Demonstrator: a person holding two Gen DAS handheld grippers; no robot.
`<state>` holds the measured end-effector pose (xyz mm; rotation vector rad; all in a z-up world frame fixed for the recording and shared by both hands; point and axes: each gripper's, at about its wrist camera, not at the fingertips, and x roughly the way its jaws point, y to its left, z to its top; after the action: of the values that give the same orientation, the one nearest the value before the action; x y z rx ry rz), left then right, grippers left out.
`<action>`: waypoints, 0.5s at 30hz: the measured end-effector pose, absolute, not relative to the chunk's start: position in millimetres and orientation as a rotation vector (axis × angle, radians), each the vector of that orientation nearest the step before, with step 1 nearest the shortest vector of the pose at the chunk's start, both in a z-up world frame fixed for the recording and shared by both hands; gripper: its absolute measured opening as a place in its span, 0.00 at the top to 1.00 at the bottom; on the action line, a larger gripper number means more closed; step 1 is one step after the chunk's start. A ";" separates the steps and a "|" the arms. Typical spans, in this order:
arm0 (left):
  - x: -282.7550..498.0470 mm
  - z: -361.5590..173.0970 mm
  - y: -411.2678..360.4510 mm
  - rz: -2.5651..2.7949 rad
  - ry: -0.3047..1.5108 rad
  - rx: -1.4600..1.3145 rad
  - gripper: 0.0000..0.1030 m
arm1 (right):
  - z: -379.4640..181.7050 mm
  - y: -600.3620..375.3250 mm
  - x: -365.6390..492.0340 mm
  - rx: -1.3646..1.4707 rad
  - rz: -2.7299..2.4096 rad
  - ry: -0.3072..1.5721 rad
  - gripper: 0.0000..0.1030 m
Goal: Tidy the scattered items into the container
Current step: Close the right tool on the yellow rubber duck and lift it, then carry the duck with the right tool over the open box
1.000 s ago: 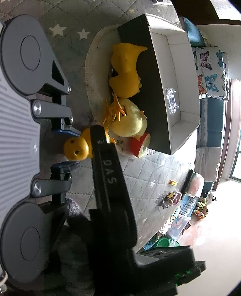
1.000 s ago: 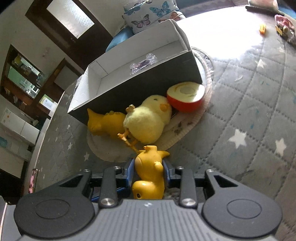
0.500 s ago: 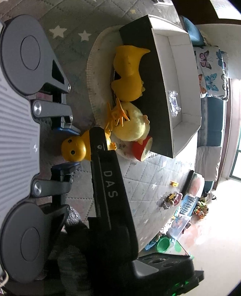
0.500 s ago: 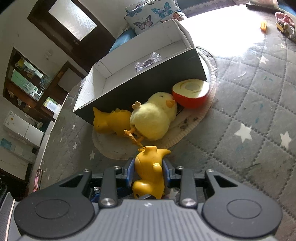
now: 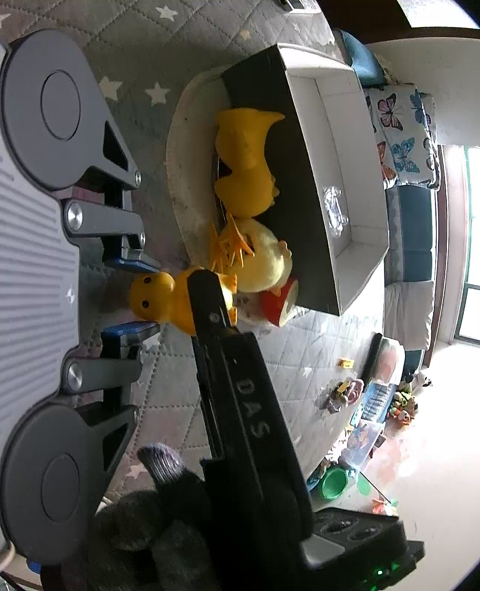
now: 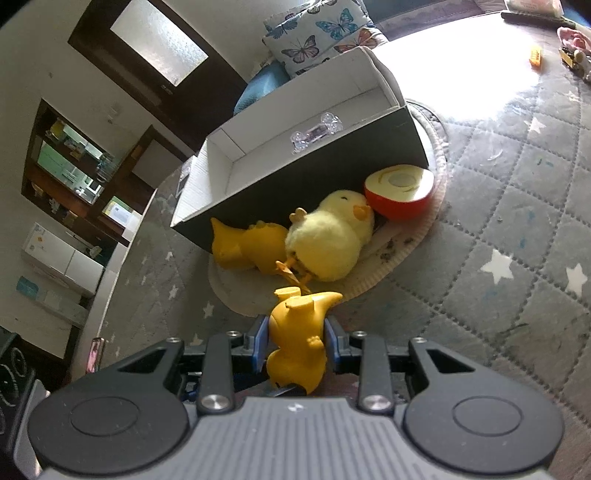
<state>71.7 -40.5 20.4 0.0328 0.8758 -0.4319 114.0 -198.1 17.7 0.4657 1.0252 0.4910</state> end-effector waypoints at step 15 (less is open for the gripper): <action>101.5 70.8 -36.7 -0.400 0.745 0.061 0.71 | 69.5 -194.4 145.4 0.475 0.515 0.889 0.70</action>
<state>101.5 -36.7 70.8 0.0612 0.7447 -0.4002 145.4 -194.4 69.5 0.4748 0.8888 0.5154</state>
